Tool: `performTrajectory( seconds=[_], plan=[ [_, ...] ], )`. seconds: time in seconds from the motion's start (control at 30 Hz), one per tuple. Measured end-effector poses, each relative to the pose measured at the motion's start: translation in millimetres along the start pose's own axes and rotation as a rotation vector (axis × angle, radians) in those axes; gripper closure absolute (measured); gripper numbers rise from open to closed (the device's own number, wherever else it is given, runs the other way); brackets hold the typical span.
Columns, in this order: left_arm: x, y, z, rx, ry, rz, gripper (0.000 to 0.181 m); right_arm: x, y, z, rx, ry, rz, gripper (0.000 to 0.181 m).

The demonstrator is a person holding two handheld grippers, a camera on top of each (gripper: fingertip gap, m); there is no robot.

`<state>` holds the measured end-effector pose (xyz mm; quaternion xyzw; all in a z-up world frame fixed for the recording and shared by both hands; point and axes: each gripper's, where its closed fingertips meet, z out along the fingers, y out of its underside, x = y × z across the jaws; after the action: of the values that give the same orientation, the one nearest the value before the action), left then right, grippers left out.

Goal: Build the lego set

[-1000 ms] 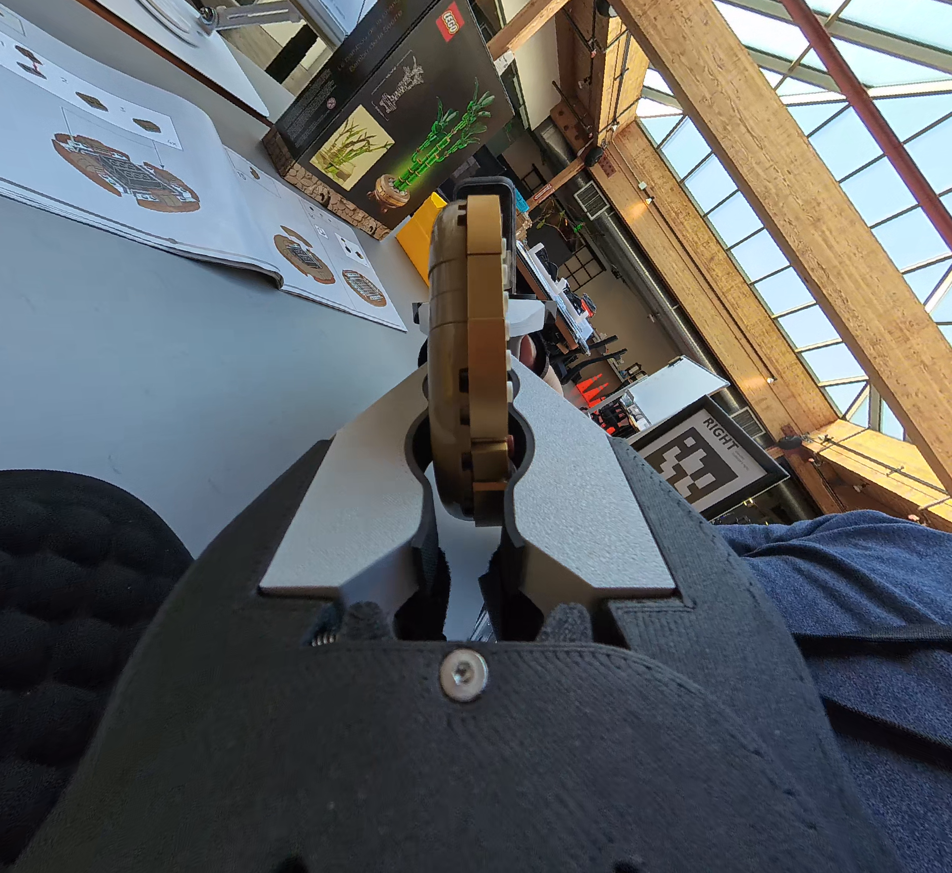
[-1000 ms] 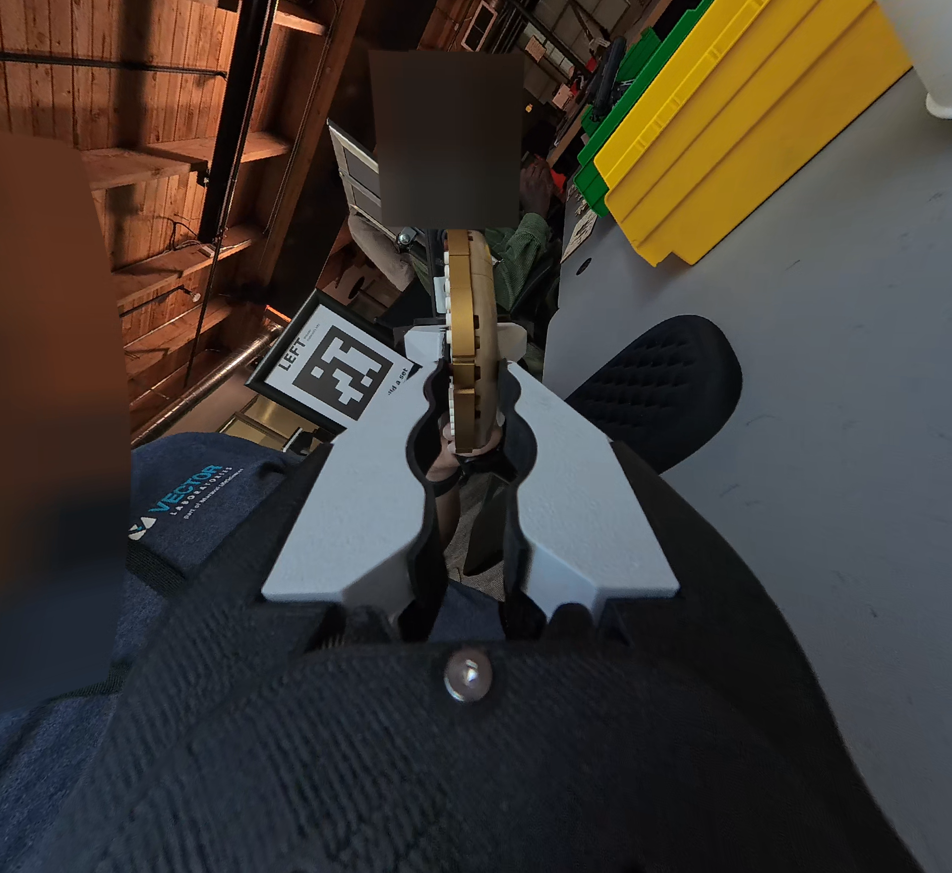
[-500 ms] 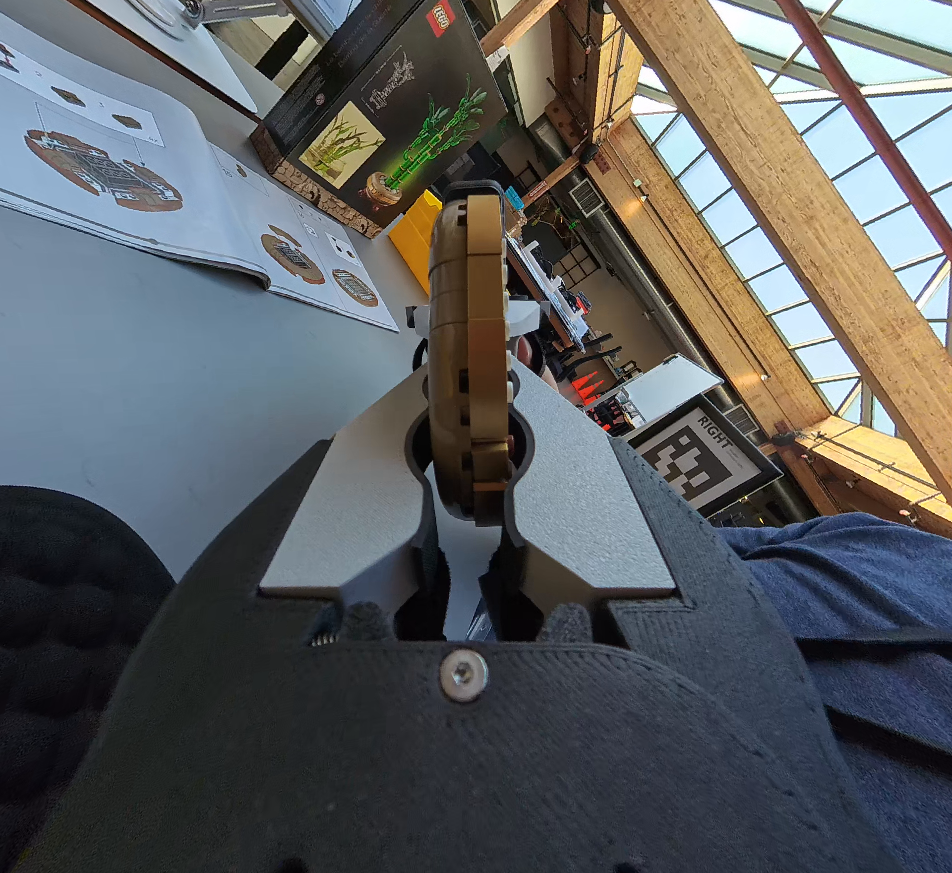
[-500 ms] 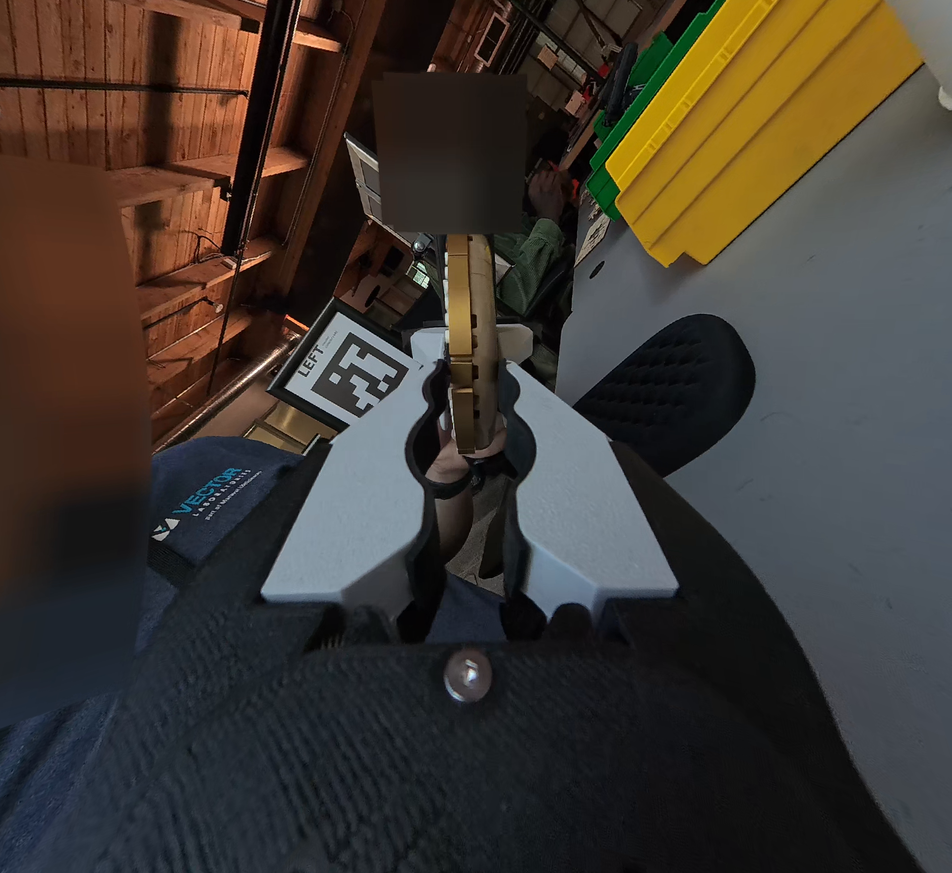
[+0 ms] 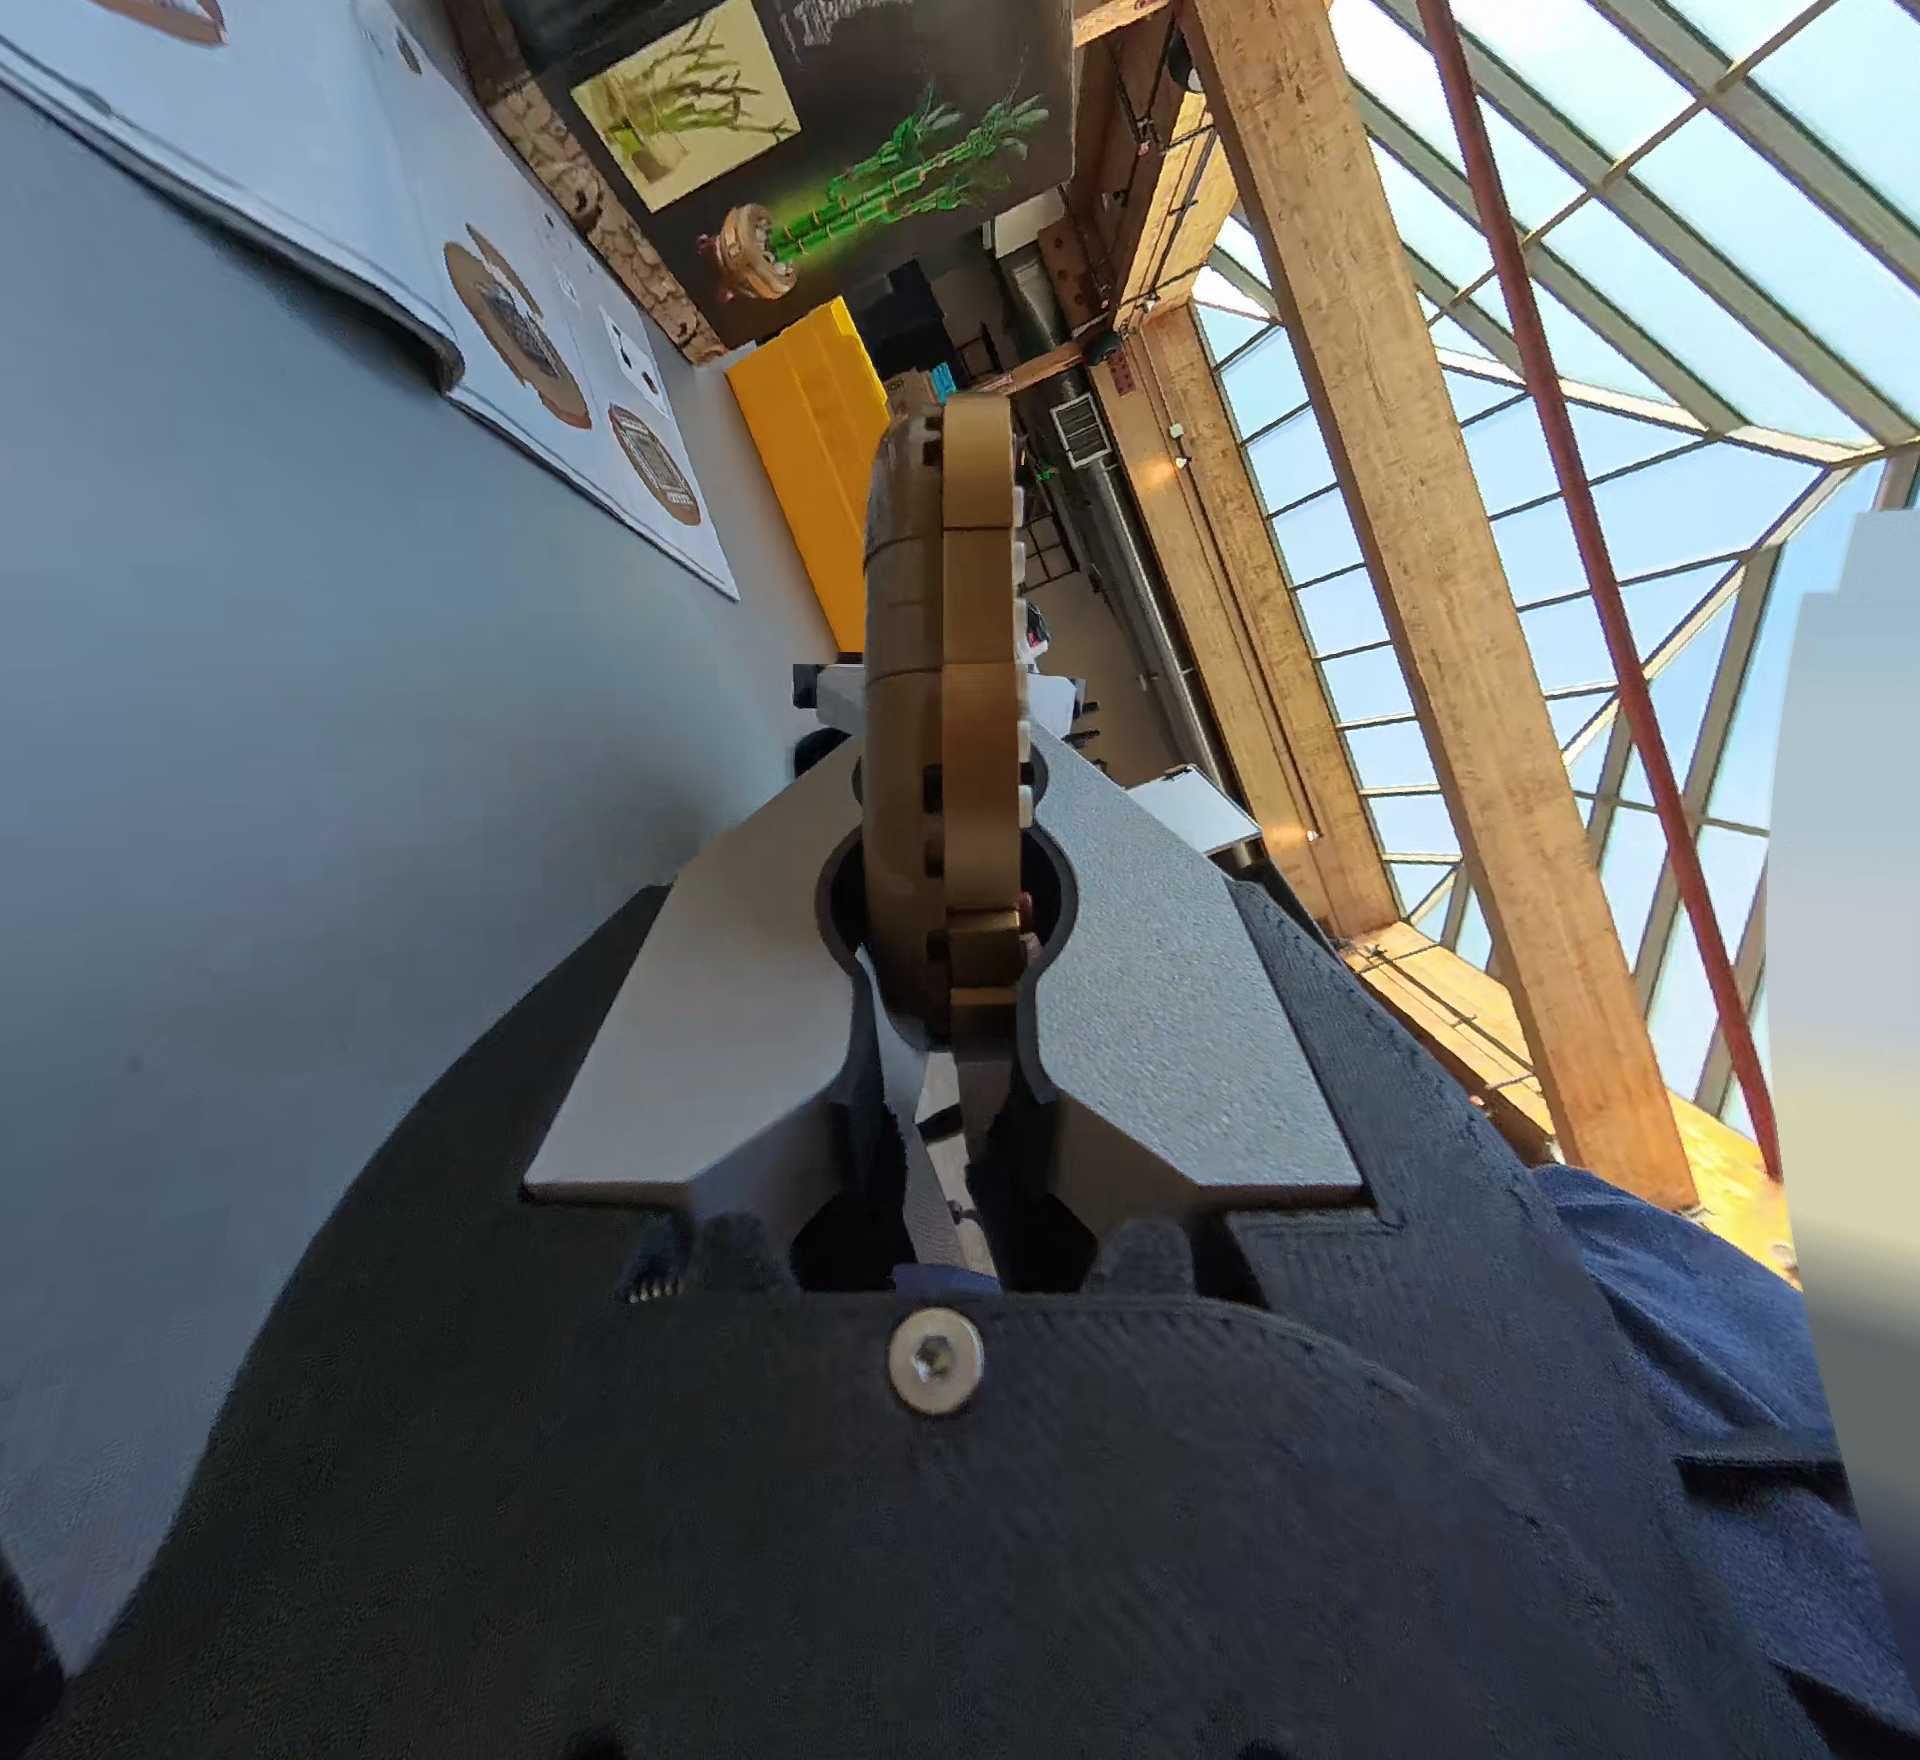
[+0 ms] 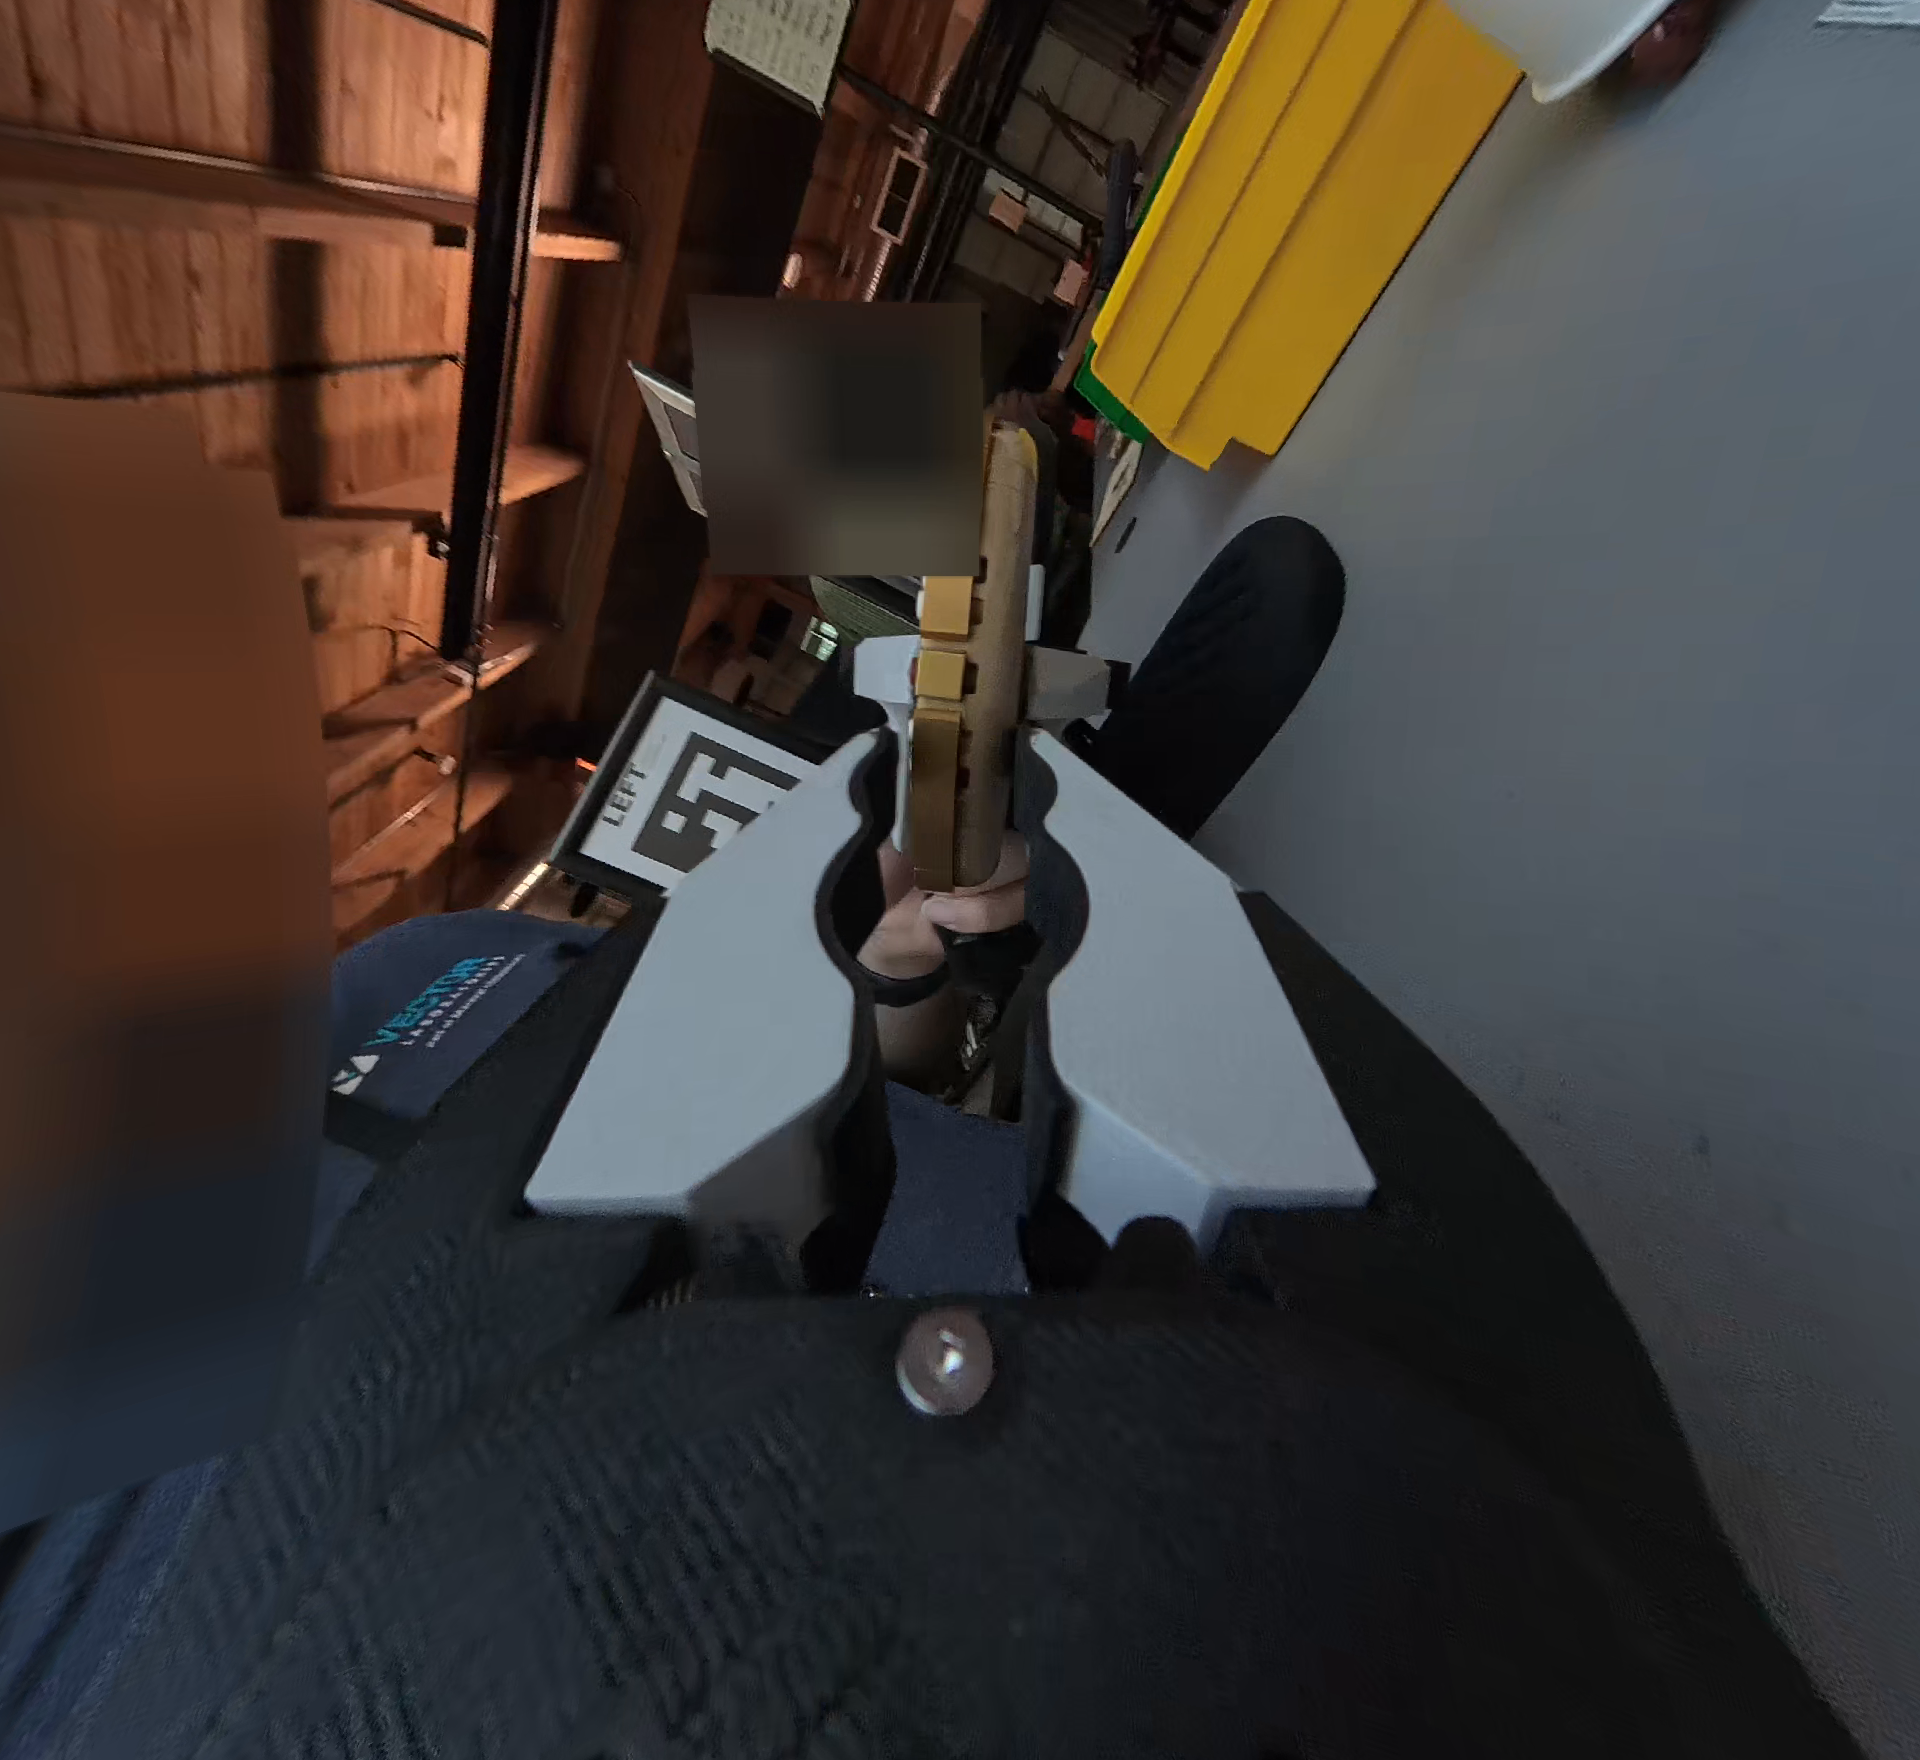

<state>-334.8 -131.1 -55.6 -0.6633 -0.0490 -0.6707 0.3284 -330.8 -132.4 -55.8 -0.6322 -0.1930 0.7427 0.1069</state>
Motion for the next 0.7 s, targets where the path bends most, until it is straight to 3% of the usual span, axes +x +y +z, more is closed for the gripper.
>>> performTrajectory(
  seconds=[0.1,0.33,0.53,0.7],
  plan=[
    [-11.4,12.3,19.0,-0.018,0.009,-0.066,0.164,10.9,2.5,-23.1,0.049,0.011,0.097,0.163],
    [-17.7,28.2,48.5,-0.068,0.057,-0.166,0.154,17.6,-5.8,-73.0,0.086,0.093,0.216,0.163],
    [-31.8,20.3,32.3,-0.021,-0.029,-0.123,0.142,24.3,-19.3,-112.5,0.135,0.129,0.303,0.163],
    [-31.4,7.2,9.1,0.010,-0.105,0.035,0.137,34.9,-19.9,-118.8,0.131,0.179,0.313,0.163]
  ],
)
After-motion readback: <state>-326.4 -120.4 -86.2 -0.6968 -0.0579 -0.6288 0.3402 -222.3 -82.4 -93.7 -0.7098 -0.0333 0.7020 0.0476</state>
